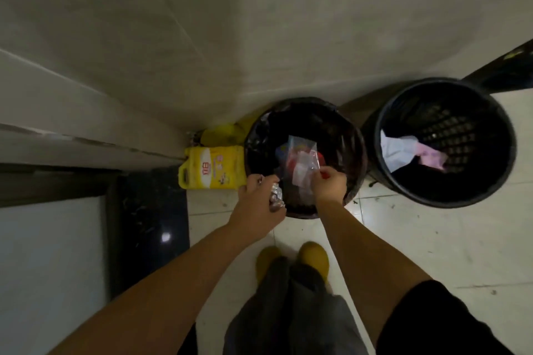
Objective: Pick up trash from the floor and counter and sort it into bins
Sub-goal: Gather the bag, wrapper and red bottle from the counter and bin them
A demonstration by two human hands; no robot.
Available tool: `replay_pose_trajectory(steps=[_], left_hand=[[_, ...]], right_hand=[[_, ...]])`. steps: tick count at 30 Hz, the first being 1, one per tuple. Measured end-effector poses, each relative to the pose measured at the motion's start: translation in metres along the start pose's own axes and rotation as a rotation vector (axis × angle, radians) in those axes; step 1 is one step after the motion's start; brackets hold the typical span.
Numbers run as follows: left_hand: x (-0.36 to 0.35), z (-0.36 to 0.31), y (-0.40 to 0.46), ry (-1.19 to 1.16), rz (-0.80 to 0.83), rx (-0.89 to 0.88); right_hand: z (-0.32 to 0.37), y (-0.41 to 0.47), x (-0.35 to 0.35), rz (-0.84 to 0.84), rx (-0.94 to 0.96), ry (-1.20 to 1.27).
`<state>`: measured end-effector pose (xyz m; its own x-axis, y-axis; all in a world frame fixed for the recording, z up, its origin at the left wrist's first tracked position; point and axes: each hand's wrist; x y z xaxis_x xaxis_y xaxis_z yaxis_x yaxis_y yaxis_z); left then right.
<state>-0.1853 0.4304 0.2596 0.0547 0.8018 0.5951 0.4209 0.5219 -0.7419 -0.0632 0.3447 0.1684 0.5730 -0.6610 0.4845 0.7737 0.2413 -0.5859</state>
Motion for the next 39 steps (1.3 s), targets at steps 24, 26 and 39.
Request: replay_pose_trajectory(steps=[24,26,39], left_hand=[[0.019,-0.243,-0.015,0.346,0.191,-0.349],[-0.008,-0.266,0.003,0.374,0.199,-0.362],[-0.208,-0.278,0.219,0.738,0.170,-0.311]], right_hand=[[0.053,-0.007,0.289,-0.298,0.118,-0.174],[0.037,0.010,0.292,-0.281,0.176,-0.257],[-0.133,0.215,0.195,0.117,-0.083,-0.419]])
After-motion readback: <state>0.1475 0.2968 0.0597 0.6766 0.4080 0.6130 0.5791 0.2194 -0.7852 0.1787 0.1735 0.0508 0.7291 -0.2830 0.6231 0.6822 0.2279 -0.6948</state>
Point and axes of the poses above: each hand's wrist, its own y-axis towards the middle knuckle, its own x-axis out of the back of the hand, z = x × y, and after that the axes turned 8 degrees about x, right-handed
